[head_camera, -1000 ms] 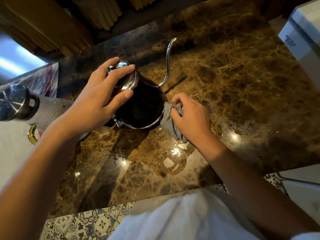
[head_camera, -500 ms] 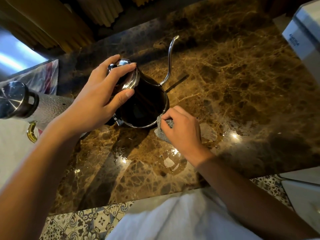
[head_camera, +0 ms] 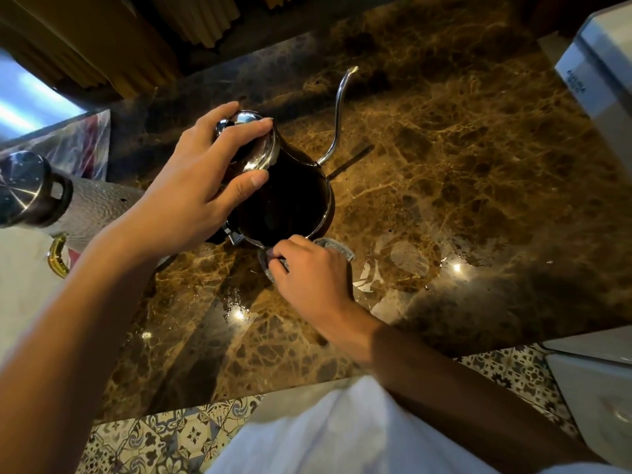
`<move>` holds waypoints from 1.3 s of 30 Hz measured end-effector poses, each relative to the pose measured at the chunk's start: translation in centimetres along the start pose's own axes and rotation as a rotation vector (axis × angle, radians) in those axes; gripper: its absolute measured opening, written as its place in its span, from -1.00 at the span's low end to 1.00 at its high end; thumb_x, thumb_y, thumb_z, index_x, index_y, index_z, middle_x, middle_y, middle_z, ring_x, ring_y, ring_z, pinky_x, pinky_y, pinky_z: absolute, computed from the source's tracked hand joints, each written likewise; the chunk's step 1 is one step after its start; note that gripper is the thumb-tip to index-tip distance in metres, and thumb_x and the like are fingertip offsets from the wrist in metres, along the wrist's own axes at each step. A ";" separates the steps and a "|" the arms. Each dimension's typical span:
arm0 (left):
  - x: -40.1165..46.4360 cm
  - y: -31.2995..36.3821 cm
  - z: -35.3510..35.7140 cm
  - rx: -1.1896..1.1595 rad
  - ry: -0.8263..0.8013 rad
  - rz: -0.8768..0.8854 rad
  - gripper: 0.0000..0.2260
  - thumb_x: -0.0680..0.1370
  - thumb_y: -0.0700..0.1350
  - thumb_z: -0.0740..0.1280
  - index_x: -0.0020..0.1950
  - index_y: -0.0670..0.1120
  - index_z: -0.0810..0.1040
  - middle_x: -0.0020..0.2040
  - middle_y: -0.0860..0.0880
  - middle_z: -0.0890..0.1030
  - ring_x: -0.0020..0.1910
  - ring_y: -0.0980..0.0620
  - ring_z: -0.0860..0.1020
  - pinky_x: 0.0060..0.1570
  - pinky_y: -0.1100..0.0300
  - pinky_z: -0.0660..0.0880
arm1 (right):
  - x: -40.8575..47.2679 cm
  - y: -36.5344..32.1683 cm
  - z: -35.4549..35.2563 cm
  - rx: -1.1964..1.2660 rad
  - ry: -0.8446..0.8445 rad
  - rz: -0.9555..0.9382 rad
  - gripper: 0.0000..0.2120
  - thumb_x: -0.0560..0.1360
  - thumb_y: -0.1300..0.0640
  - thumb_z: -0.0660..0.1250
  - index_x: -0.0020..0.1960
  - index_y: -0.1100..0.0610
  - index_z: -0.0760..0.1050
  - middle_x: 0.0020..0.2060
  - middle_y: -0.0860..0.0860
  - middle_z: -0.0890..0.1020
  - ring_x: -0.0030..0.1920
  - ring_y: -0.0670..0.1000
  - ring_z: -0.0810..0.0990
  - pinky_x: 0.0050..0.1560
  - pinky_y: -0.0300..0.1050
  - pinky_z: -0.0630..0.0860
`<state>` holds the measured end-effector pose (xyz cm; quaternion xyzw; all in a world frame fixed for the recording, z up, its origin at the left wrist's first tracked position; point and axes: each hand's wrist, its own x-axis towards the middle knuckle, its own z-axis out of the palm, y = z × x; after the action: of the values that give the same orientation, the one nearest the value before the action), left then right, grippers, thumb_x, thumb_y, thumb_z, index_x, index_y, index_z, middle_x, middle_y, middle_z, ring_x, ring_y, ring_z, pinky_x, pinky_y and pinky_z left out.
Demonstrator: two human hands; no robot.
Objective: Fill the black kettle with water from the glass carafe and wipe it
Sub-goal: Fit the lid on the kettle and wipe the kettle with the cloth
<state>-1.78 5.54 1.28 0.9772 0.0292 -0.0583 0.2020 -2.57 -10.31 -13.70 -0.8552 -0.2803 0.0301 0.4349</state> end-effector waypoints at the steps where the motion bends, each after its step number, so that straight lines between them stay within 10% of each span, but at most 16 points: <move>1: 0.0 -0.1 0.0 0.005 0.002 0.003 -0.44 0.62 0.21 0.15 0.62 0.18 0.19 0.67 0.00 0.06 0.62 -0.14 0.11 0.50 -0.27 0.27 | 0.0 0.0 -0.3 0.025 0.009 -0.021 -0.92 0.56 0.13 0.44 -0.02 0.10 0.71 -0.13 0.03 0.72 -0.24 0.16 0.68 -0.28 -0.01 0.52; 8: 0.2 -1.2 -0.1 0.007 -0.007 0.050 -0.45 0.62 0.22 0.16 0.62 0.21 0.21 0.67 0.03 0.06 0.62 -0.11 0.13 0.48 -0.26 0.30 | 1.0 5.5 -5.2 0.118 0.124 0.212 -0.84 0.41 -0.14 0.24 -0.14 -0.07 0.46 -0.37 -0.11 0.53 -0.40 -0.10 0.49 -0.41 0.01 0.56; 15: 0.4 -3.0 -1.1 -0.129 -0.027 0.162 -0.51 0.59 0.21 0.28 0.51 0.14 0.42 0.63 0.07 0.19 0.57 0.02 0.28 0.35 -0.01 0.47 | 6.4 9.1 -9.5 0.200 0.402 0.400 -0.90 0.41 -0.02 0.36 -0.25 -0.11 0.47 -0.43 -0.16 0.48 -0.40 -0.22 0.47 -0.39 -0.44 0.35; 21: 0.2 -2.1 -0.9 -0.025 0.065 0.142 -0.37 0.57 0.26 0.28 0.60 0.06 0.30 0.62 -0.02 0.28 0.57 0.00 0.31 0.46 -0.07 0.37 | 6.9 8.7 -7.4 0.359 0.204 0.331 -0.89 0.49 0.09 0.46 -0.15 -0.12 0.65 -0.27 -0.09 0.68 -0.31 -0.20 0.57 -0.25 -0.23 0.53; 28: 0.9 0.2 -0.3 0.536 0.263 -0.040 -0.25 0.52 0.56 0.02 0.53 0.10 0.30 0.34 -0.15 0.58 0.08 -0.25 0.65 -0.28 0.07 0.45 | 5.5 7.8 -5.1 0.297 0.086 0.210 -0.80 0.54 0.15 0.47 0.14 -0.02 0.71 0.05 -0.17 0.68 0.07 -0.19 0.63 0.06 -0.48 0.46; 35: 1.1 0.1 -0.2 0.486 0.294 -0.024 -0.26 0.51 0.55 0.08 0.45 0.04 0.38 0.23 -0.16 0.61 0.03 -0.21 0.64 -0.22 0.06 0.40 | 3.2 6.6 -4.9 0.145 0.026 0.142 -0.94 0.51 0.15 0.48 -0.03 0.03 0.64 -0.06 -0.14 0.63 -0.07 -0.05 0.63 -0.05 0.07 0.62; 39: 1.1 0.0 -0.3 0.472 0.300 -0.024 -0.29 0.51 0.52 0.13 0.43 0.03 0.42 0.21 -0.15 0.62 0.02 -0.19 0.64 -0.22 0.08 0.37 | 1.5 6.2 -4.8 0.190 -0.052 0.109 -0.94 0.45 0.09 0.48 -0.09 -0.03 0.64 -0.12 -0.18 0.64 -0.17 -0.13 0.61 -0.18 0.04 0.63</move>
<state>-0.63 5.68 1.44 0.9945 0.0562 0.0793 -0.0384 2.85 -15.90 -15.14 -0.8229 -0.2404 0.1026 0.5044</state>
